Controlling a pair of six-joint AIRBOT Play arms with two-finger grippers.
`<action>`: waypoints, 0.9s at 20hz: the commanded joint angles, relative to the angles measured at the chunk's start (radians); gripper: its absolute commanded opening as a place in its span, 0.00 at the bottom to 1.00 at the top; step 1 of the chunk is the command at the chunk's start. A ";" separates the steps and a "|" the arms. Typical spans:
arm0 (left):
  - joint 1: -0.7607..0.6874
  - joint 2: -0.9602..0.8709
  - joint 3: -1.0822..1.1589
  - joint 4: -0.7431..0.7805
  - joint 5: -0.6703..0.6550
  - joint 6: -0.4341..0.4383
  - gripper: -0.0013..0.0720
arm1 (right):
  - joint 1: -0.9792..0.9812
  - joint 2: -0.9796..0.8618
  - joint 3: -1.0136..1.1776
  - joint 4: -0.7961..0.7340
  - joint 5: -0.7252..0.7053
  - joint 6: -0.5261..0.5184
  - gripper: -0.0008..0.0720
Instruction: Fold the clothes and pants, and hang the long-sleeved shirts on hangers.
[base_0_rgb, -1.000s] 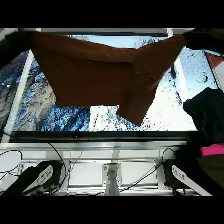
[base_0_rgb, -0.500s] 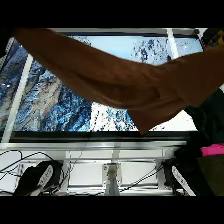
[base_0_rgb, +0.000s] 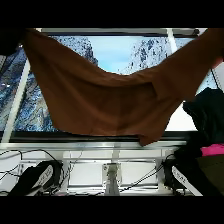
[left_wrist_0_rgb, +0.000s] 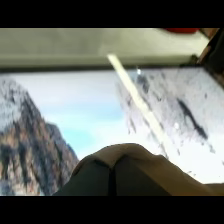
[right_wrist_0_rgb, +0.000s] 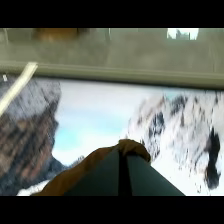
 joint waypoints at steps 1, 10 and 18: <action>0.000 -0.212 0.001 0.002 -0.002 0.023 0.03 | -0.003 -0.218 0.000 -0.012 0.017 -0.016 0.03; 0.000 -0.589 0.001 0.101 0.196 0.087 0.03 | -0.014 -0.686 0.000 -0.029 -0.195 -0.020 0.03; 0.040 -0.660 0.001 0.281 0.182 -0.125 0.03 | -0.159 -0.751 0.002 0.031 -0.080 0.034 0.03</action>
